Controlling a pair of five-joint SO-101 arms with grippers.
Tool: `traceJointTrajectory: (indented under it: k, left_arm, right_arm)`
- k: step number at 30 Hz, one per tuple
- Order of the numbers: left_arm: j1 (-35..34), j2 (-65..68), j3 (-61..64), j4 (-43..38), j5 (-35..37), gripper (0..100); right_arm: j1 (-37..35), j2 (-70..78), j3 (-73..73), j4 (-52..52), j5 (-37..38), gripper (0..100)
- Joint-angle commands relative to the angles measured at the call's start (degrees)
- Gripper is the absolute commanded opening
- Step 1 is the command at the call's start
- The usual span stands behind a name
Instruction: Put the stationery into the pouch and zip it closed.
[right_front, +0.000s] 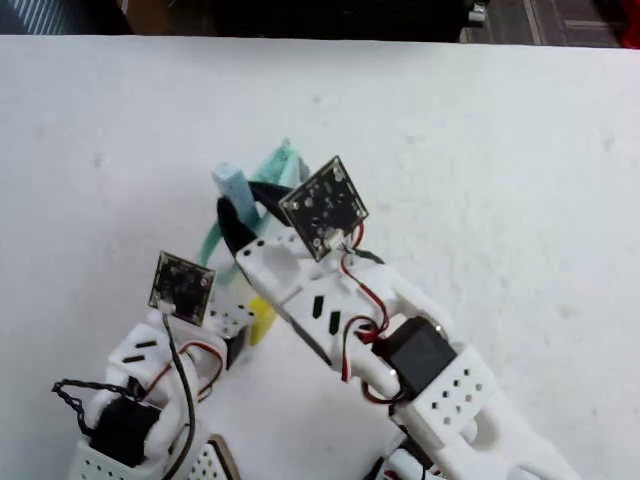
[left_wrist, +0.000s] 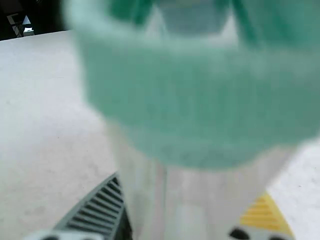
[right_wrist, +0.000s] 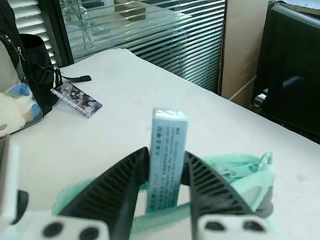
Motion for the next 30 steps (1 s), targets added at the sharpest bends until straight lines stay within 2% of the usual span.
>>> traceJointTrajectory:
  k: [1,3,10,19,21,25,30]
  left_arm:
    - [-0.1,-0.1,-1.9,-1.4,-0.1,25]
    - [-0.1,-0.1,-1.9,-1.4,-0.1,25]
    - [-0.1,-0.1,-1.9,-1.4,-0.2,25]
    - [-0.1,-0.1,-1.9,-1.3,-0.4,25]
    - [-0.1,-0.1,-1.9,-1.3,-0.4,22]
    - [-0.1,-0.1,-1.9,-2.2,-0.5,14]
    - [-0.2,-0.1,-1.9,-3.0,-0.5,10]
  right_arm:
    - [0.2,0.8,-3.3,4.5,0.1,31.0]
    - [0.2,0.8,-4.9,5.8,0.1,32.4]
    - [0.5,0.8,-7.2,6.3,0.1,25.4]
    - [0.6,0.8,-7.2,6.5,0.1,25.2]
    - [0.7,0.7,-7.9,6.5,0.4,25.1]
    - [5.9,-3.0,-15.4,11.0,5.1,24.5]
    - [12.5,-6.9,-21.6,17.1,6.4,14.9]
